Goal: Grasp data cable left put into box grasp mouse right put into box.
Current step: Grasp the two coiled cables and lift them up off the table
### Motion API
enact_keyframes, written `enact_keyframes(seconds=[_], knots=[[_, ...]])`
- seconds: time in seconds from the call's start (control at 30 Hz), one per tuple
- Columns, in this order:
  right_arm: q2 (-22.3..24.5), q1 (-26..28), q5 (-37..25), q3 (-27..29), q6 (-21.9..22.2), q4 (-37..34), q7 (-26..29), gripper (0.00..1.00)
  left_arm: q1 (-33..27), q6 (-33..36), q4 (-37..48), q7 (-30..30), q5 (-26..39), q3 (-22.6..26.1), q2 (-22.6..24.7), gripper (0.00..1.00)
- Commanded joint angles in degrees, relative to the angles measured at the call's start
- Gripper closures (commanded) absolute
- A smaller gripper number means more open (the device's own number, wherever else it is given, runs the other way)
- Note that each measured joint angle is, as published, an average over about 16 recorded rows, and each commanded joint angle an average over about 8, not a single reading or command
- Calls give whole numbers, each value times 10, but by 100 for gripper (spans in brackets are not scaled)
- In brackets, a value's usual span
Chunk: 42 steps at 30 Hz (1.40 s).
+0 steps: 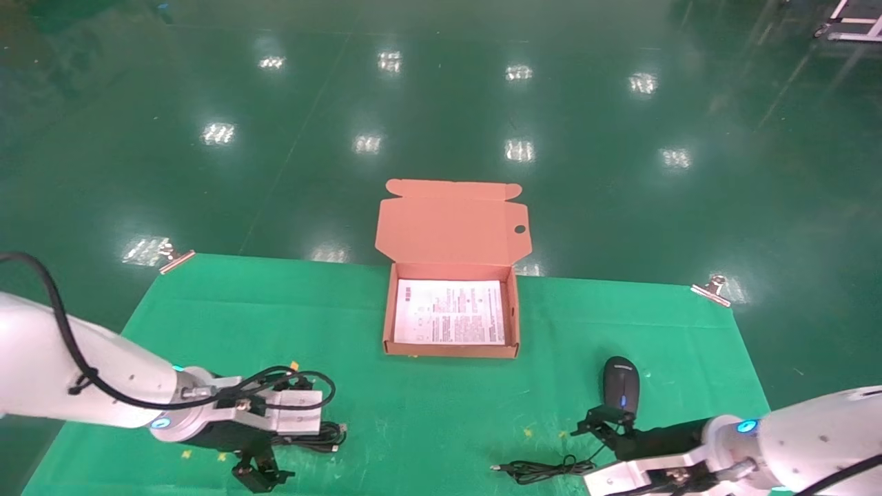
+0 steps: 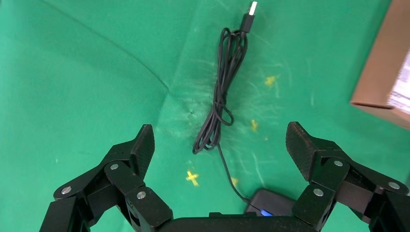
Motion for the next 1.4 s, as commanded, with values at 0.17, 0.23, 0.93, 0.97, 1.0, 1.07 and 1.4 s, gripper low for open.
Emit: enact_keyframes(seconds=[0.17, 0.23, 0.93, 0.97, 1.0, 1.07, 1.4], knots=[[-27, -9, -24, -9, 23, -40, 11, 0, 1, -26, 59, -4, 12, 0, 18, 0], [-36, -9, -29, -10, 32, -59, 14, 0, 1, -35, 82, -3, 12, -1, 25, 0], [-111, -2, -63, -20, 109, -205, -13, 92, -14, -100, 258, 62, -4, -15, 63, 88], [-112, -2, -64, -20, 110, -207, -14, 100, -14, -101, 261, 64, -5, -16, 63, 97], [-112, -2, -64, -20, 111, -209, -14, 100, -15, -101, 263, 64, -5, -16, 64, 100], [-114, -2, -65, -21, 112, -212, -15, 100, -15, -102, 267, 66, -6, -16, 65, 100], [-111, -2, -64, -21, 110, -206, -13, 100, -15, -101, 259, 63, -6, -16, 63, 100]])
